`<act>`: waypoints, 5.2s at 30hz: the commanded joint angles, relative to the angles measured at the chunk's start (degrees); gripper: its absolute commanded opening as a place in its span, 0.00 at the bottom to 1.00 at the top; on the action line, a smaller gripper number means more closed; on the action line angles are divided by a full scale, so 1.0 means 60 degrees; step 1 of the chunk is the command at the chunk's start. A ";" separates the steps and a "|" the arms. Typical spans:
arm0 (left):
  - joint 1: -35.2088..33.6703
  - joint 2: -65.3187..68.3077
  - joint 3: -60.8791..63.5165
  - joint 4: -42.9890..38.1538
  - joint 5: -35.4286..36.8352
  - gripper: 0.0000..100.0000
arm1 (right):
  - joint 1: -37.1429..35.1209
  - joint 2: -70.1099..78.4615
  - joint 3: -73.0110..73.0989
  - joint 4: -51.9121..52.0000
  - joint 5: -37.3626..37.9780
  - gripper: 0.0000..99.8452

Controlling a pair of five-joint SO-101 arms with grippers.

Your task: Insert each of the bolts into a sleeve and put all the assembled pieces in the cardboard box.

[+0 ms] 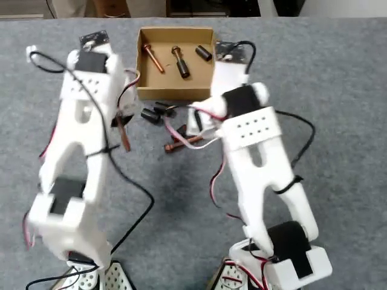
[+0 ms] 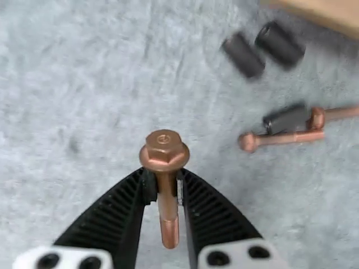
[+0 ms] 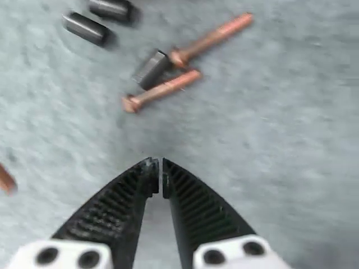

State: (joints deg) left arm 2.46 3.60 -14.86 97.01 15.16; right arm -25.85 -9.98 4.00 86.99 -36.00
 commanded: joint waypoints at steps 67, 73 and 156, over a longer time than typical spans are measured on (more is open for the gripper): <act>-0.3253 -0.9531 0.7810 -0.4044 -0.2725 0.02 | -0.0315 1.2916 -1.3092 0.2593 -0.2242 0.00; -0.4366 -0.9546 0.7883 -0.4791 -0.2725 0.02 | -0.0081 0.9297 -0.9971 0.2593 -0.1158 0.00; 0.4440 -1.0440 0.8176 -0.9597 -0.3238 0.02 | -0.1604 -1.4689 1.5568 -1.3055 0.3824 0.00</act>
State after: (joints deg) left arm 28.48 -58.55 36.75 39.87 -3.91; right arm -34.81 -97.54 97.36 8.48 -12.44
